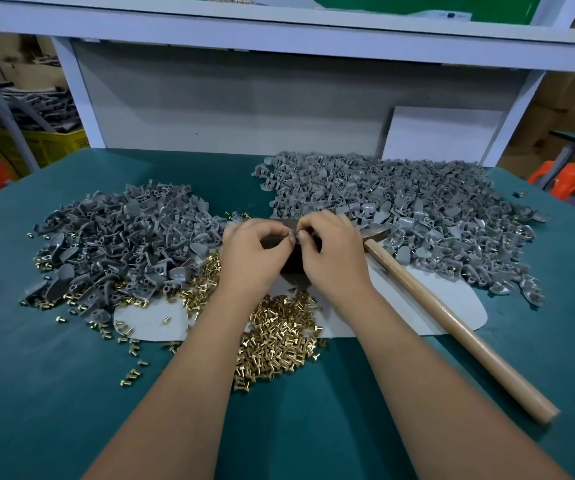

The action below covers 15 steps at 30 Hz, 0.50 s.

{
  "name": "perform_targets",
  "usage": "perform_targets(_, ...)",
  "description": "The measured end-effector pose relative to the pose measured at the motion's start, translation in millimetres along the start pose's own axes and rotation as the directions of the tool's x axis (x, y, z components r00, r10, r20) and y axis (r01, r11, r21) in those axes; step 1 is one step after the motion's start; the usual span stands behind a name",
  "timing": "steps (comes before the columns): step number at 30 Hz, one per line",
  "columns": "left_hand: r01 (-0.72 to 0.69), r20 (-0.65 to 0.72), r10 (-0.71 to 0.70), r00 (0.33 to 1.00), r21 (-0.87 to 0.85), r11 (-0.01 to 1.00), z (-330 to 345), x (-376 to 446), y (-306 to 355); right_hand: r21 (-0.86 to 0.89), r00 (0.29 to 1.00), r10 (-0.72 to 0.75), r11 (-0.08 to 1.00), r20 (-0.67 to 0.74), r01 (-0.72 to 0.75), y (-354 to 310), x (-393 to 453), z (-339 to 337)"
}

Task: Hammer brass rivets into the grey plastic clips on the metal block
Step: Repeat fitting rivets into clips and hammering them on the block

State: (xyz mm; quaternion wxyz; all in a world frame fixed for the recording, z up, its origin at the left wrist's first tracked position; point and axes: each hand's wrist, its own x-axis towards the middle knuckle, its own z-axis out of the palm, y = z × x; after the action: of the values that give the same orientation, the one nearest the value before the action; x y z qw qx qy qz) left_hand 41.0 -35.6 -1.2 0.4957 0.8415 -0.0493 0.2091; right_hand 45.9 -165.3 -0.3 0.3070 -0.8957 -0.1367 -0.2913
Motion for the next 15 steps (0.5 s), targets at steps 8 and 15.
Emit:
perform_targets(8, 0.021, 0.000, -0.021, 1.000, -0.020, 1.000, -0.3, -0.6, 0.3, 0.174, 0.988, 0.152, 0.972, 0.031, -0.155, -6.2, 5.2, -6.5)
perform_targets(15, 0.022, -0.006, -0.022, 1.000, -0.015, 1.000, 1.1, 0.1, 0.0, 0.137, 0.973, 0.225, 0.963, 0.057, -0.231, -11.9, 9.1, -7.9)
